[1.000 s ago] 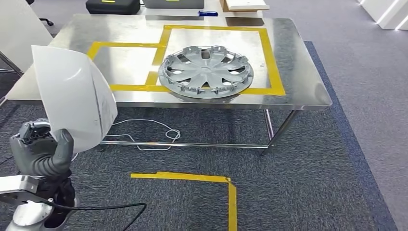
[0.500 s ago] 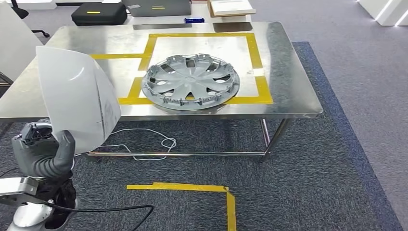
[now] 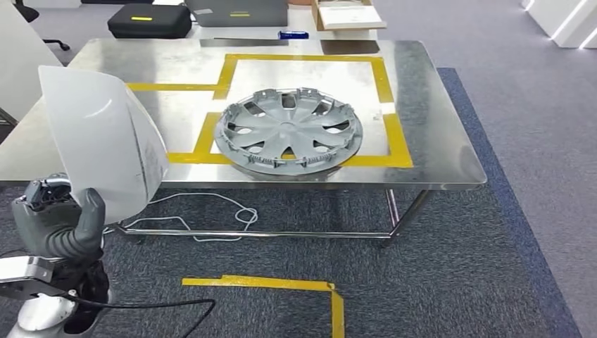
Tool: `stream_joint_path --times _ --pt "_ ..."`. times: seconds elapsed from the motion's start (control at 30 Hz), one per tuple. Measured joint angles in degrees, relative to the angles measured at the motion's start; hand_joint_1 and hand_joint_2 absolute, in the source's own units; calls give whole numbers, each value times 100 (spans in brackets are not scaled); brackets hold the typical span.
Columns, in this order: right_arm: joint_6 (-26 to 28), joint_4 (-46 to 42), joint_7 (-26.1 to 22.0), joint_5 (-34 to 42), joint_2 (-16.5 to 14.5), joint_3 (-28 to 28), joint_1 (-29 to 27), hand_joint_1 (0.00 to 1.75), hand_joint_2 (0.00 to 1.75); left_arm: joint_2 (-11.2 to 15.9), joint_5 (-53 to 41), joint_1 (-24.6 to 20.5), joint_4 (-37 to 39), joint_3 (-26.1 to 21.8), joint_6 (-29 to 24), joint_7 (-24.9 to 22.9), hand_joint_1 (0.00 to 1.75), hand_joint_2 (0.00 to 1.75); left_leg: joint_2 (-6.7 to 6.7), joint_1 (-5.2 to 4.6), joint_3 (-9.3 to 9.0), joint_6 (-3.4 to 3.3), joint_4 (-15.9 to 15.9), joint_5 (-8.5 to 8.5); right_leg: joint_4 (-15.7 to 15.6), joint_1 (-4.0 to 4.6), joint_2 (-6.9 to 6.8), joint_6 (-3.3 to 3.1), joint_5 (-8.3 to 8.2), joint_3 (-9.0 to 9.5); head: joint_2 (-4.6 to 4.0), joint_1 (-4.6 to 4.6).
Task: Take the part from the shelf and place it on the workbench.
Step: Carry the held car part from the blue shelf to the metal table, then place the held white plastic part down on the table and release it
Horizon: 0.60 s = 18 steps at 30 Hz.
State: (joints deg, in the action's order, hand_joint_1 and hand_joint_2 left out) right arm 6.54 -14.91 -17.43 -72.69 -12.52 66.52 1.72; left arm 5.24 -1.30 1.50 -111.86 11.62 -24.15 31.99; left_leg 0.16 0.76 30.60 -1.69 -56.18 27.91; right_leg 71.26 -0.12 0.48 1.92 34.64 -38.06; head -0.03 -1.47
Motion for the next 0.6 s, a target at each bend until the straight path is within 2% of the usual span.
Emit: stream_joint_path --times 0.03,0.07,0.1,0.13,0.17,0.2,0.23,0.27,0.33,0.37,0.43,0.5,0.53,0.57,0.6 --pt "1 0 1 1 3 1 -9 0 175 0 -1 11 1 1 0 -1 175 175 -2 8 -39 11 -1 36 216 -19 0 27 40 -185 1 1" --pt "2 0 1 1 5 1 -19 0 175 1 -1 18 1 1 -2 -1 175 175 -6 20 -90 27 -1 77 231 -33 -1 54 -44 -274 1 1" --pt "2 0 1 1 9 1 -26 0 175 1 -1 21 2 0 -4 -2 175 175 -9 37 -157 50 -1 125 24 -47 -2 76 -254 -248 1 1" --pt "2 0 1 1 12 1 -31 0 175 1 -1 23 1 -1 -8 -2 175 175 -12 55 -233 82 -2 180 -347 -62 -8 103 -541 -135 1 -1" --pt "0 1 1 1 14 1 -34 0 175 1 -1 20 1 -2 -14 -1 175 175 -13 69 -306 122 -8 237 -709 -65 -15 124 -734 -15 1 -7" --pt "-2 1 1 1 15 1 -33 0 175 1 -1 17 -1 -4 -21 -1 175 175 -14 72 -349 167 -14 289 -1018 -61 -29 108 -832 97 0 -24" --pt "-5 2 3 2 16 1 -33 0 175 1 -1 15 -2 -8 -29 1 175 175 -14 67 -371 210 -14 334 -1190 -54 -39 64 -866 165 0 -33" --pt "-8 2 3 3 17 1 -33 0 175 3 -2 14 -4 -13 -37 3 175 175 -14 58 -385 250 -18 359 -1232 -40 -47 -3 -811 186 0 -32" --pt "-10 2 3 4 19 0 -40 0 175 7 -3 11 -10 -24 -47 9 175 175 -12 57 -385 307 -68 360 -1252 -40 -43 -138 -820 244 0 -8" --pt "-11 2 1 4 18 -1 -43 0 175 9 -3 7 -14 -28 -49 11 175 175 -12 63 -333 328 -212 344 -1259 -43 -39 -184 -798 282 1 4" --pt "-13 2 -1 3 17 -1 -38 0 175 15 -3 3 -17 -50 -54 15 175 175 -11 68 -6 356 -789 443 -1277 -45 -30 -262 -738 377 1 20" --pt "-15 2 -1 3 17 -1 -37 0 175 20 -1 10 -18 -79 -66 20 175 175 -12 61 465 363 -1484 755 -1278 -22 -21 -312 -650 467 1 36" --pt "-17 2 -1 2 17 -1 -42 0 175 20 0 16 -18 -90 -75 24 175 175 -12 57 655 355 -1697 871 -1278 -5 -12 -324 -602 523 1 38" --pt "-19 2 -1 2 17 -1 -48 0 175 20 2 22 -18 -98 -84 28 175 175 -12 46 774 331 -1761 875 -1278 16 -3 -332 -551 591 1 39" --pt "-20 2 -1 1 17 -1 -52 0 175 20 2 24 -19 -103 -91 33 175 175 -12 25 808 289 -1649 740 -1279 37 7 -336 -496 671 1 39"
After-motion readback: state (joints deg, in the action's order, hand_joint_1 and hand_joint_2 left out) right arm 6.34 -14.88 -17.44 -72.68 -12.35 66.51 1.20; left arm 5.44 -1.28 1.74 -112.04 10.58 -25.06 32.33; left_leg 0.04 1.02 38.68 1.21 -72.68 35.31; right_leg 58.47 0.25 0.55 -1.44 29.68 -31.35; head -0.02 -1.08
